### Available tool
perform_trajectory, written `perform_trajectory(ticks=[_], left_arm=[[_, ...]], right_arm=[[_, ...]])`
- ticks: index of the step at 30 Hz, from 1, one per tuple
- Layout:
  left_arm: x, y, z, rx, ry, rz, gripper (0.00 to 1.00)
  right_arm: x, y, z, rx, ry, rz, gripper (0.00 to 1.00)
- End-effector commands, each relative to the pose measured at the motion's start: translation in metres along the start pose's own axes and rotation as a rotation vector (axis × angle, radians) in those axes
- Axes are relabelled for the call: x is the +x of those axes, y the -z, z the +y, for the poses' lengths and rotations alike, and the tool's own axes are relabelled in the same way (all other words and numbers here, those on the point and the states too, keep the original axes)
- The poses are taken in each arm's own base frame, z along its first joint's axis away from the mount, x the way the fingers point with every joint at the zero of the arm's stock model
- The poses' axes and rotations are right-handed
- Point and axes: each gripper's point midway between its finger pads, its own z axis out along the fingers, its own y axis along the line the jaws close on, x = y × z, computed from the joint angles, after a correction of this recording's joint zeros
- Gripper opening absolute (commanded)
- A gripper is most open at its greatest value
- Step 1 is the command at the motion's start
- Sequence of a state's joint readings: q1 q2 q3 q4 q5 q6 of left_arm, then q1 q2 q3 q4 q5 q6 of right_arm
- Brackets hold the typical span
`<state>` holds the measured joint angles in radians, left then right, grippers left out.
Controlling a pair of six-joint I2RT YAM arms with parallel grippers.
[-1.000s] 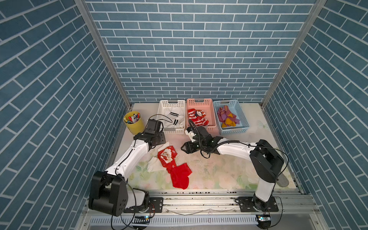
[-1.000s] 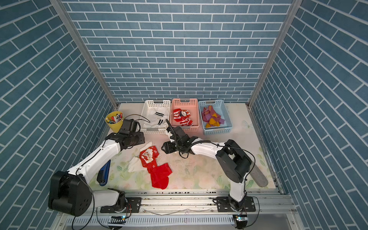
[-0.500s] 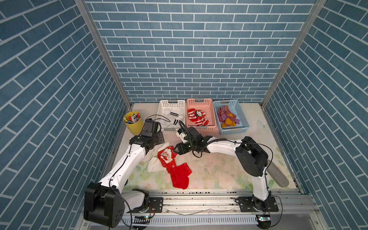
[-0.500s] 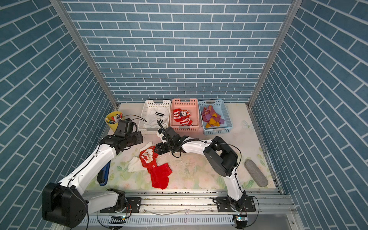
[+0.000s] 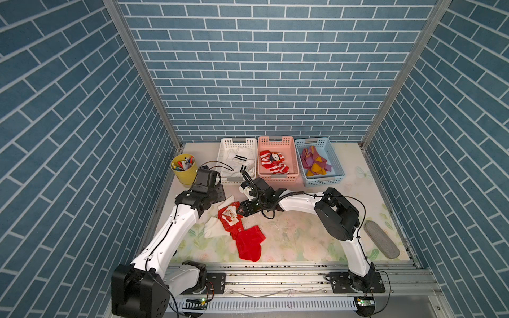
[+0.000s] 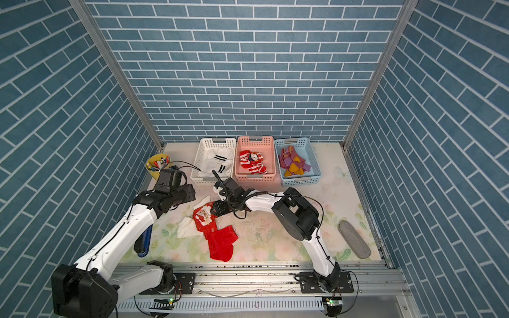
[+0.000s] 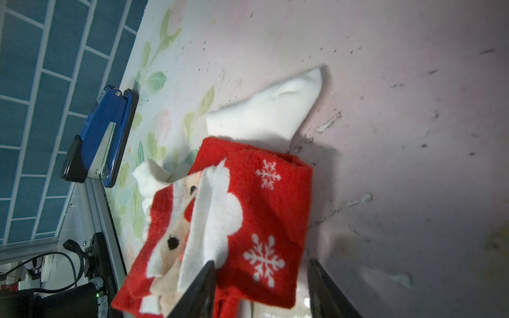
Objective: Sort the socks into the basket by color
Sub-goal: Pick up the sock at the center of the board.
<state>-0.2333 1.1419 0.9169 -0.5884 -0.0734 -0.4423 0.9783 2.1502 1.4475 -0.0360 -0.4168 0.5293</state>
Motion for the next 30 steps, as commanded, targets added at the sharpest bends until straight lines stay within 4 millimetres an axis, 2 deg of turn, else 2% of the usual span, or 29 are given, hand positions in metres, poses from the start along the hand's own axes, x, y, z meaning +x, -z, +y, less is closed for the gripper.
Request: perform_trajectory(ticks=[1,6,10,14,17,24,30], left_arm=[[0.007,0.001,0.007,-0.020,0.005,0.014,0.55],[0.007,0.000,0.007,-0.020,0.002,0.017,0.55],[0.008,0.000,0.007,-0.020,0.001,0.015,0.55],[0.007,0.000,0.007,-0.022,0.002,0.014,0.55],[0.008,-0.001,0.007,-0.020,0.004,0.016,0.55],[0.010,-0.003,0.006,-0.010,0.007,0.018,0.55],[0.013,-0.005,0.004,0.001,0.008,0.024,0.55]], right_arm=[[0.003,-0.007,0.005,-0.019,-0.033,0.026,0.50],[0.004,-0.008,0.004,-0.020,-0.038,0.031,0.41],[0.004,-0.007,0.001,0.000,-0.040,0.024,0.28],[0.003,0.000,-0.006,0.049,-0.038,0.000,0.14],[0.005,0.009,-0.013,0.097,-0.034,-0.018,0.08],[0.011,0.035,-0.033,0.203,-0.033,-0.050,0.03],[0.016,0.067,-0.050,0.300,-0.032,-0.087,0.02]])
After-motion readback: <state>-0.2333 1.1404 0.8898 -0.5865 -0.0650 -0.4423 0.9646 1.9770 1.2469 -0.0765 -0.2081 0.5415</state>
